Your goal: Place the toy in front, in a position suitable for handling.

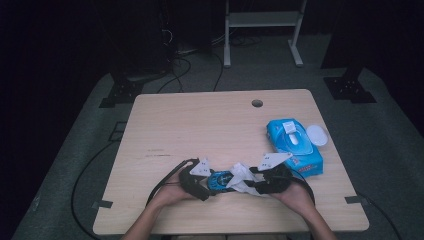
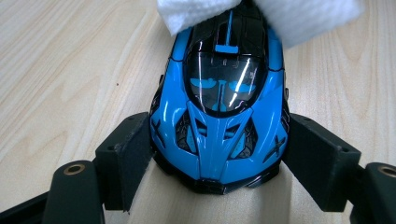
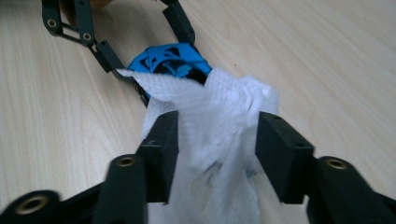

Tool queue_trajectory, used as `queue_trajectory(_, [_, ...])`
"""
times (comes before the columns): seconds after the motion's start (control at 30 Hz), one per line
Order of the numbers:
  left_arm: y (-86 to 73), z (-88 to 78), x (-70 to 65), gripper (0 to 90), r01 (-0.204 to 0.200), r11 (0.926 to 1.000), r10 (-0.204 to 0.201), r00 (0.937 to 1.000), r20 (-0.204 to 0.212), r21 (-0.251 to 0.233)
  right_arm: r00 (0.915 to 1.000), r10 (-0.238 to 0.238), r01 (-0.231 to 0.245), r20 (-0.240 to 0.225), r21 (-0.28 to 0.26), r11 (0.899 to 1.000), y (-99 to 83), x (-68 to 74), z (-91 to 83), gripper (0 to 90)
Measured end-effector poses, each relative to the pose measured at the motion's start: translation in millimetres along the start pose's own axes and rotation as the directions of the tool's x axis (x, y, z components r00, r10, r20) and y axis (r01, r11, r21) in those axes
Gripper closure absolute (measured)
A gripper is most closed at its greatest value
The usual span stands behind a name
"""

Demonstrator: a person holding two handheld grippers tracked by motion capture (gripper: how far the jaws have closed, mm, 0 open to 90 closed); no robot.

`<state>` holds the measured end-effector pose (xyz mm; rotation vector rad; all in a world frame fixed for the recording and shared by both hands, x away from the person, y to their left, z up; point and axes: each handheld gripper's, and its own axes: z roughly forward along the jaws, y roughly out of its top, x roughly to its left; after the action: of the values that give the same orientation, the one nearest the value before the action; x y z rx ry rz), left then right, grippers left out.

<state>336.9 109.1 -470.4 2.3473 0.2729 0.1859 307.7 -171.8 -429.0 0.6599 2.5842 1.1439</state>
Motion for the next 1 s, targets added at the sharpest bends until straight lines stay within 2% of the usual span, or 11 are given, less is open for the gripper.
queue_trajectory(0.1, [0.0,0.0,0.1,25.2,-0.001,1.0,0.001,1.0,0.001,-0.001,0.9997,-0.017,0.016,-0.016,-0.016,1.0,6.3,-2.6,2.4,40.8])
queue_trajectory(0.2, [0.2,0.1,-0.1,25.2,-0.002,1.0,0.002,1.0,0.001,-0.002,0.9986,-0.033,0.033,-0.041,0.008,0.999,9.6,-8.3,17.9,38.5])
queue_trajectory(0.3, [0.2,-0.1,-0.1,25.3,-0.004,1.0,0.004,1.0,0.001,-0.001,0.998,-0.046,0.047,-0.043,0.029,0.998,9.7,-8.1,26.3,39.4])
queue_trajectory(0.4, [0.1,-0.6,0.5,25.3,-0.007,1.0,0.007,1.0,0.002,0.002,0.9971,-0.065,0.067,-0.039,0.057,0.996,7.9,-6.6,34.5,50.6])
queue_trajectory(0.5, [-0.4,-1.0,0.7,25.3,-0.006,1.0,0.006,1.0,0.003,0.001,0.998,-0.039,0.041,-0.049,0.03,0.999,4.8,-7.6,32.8,66.0])
queue_trajectory(0.6, [0.1,-0.6,0.3,25.3,-0.009,1.0,0.009,1.0,0.001,0.002,0.9994,-0.023,0.024,-0.025,0.02,1.0,0.7,-9.7,28.0,76.6])
queue_trajectory(0.77, [0.1,-0.6,0.0,25.3,-0.011,0.9999,0.011,0.9999,-0.001,0.004,0.9996,-0.023,0.023,0.017,0.019,1.0,-2.5,-7.8,19.9,81.0])
queue_trajectory(0.83, [-0.1,-0.7,0.6,25.3,-0.012,0.9999,0.012,0.9999,0.001,0.005,0.9995,-0.026,0.026,0.017,0.011,1.0,-3.3,-4.6,16.4,82.0])
queue_trajectory(0.87, [-0.1,-0.3,0.6,25.3,-0.01,0.9999,0.01,0.9999,0.001,0.002,0.9996,-0.027,0.027,0.013,0.008,1.0,-3.2,-3.1,16.0,82.3])
queue_trajectory(0.93, [0.2,0.2,0.7,25.3,-0.009,1.0,0.009,1.0,0.002,0.002,0.9995,-0.02,0.019,-0.027,-0.007,1.0,-2.6,0.6,17.7,82.7])
queue_trajectory(1.0, [0.3,0.2,0.5,25.3,-0.011,0.9999,0.011,0.9999,0.001,0.002,0.9974,-0.029,0.029,-0.066,0.008,1.0,-1.4,6.9,24.2,82.7])
